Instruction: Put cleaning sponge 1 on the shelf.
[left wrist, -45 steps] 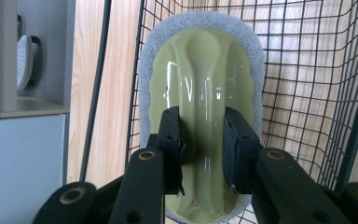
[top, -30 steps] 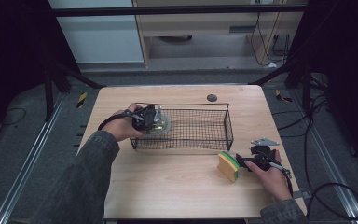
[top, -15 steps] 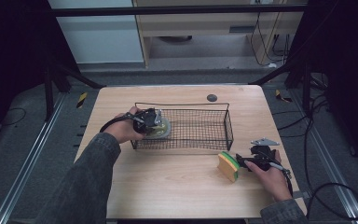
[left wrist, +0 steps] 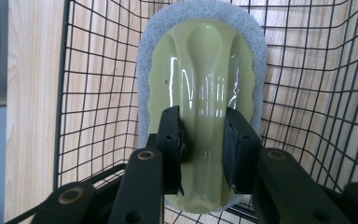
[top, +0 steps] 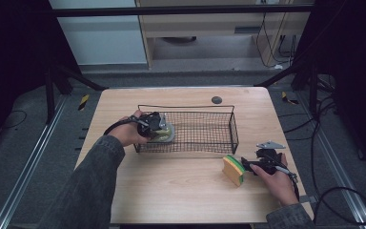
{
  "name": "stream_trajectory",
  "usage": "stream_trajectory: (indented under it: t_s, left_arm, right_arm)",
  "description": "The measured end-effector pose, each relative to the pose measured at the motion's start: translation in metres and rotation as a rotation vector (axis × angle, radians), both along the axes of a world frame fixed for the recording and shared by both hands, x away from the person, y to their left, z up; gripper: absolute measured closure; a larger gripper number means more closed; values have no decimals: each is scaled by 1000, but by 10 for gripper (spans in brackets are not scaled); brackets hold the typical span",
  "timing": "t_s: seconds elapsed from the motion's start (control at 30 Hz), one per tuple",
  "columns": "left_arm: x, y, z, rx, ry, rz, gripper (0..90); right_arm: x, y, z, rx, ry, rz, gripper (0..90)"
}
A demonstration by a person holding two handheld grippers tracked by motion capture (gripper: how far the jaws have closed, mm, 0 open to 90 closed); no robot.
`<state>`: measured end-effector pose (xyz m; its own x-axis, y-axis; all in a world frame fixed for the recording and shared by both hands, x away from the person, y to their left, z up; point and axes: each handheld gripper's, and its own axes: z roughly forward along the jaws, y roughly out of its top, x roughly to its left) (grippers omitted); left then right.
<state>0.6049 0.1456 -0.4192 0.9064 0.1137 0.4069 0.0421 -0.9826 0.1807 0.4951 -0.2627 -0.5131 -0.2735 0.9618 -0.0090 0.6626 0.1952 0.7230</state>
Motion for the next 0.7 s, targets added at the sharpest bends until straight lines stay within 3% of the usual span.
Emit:
stream_trajectory:
  t_s: [0.2, 0.57, 0.7]
  left_arm:
    - [2, -3, -2, 3, 22, 4, 704]
    - [4, -6, -6, 11, 27, 13, 693]
    - [3, -4, -1, -31, 30, 14, 652]
  right_arm:
    - [0, 0, 0, -1, 0, 1, 7]
    - [0, 0, 0, 1, 0, 0, 7]
    - [0, 0, 0, 0, 0, 1, 7]
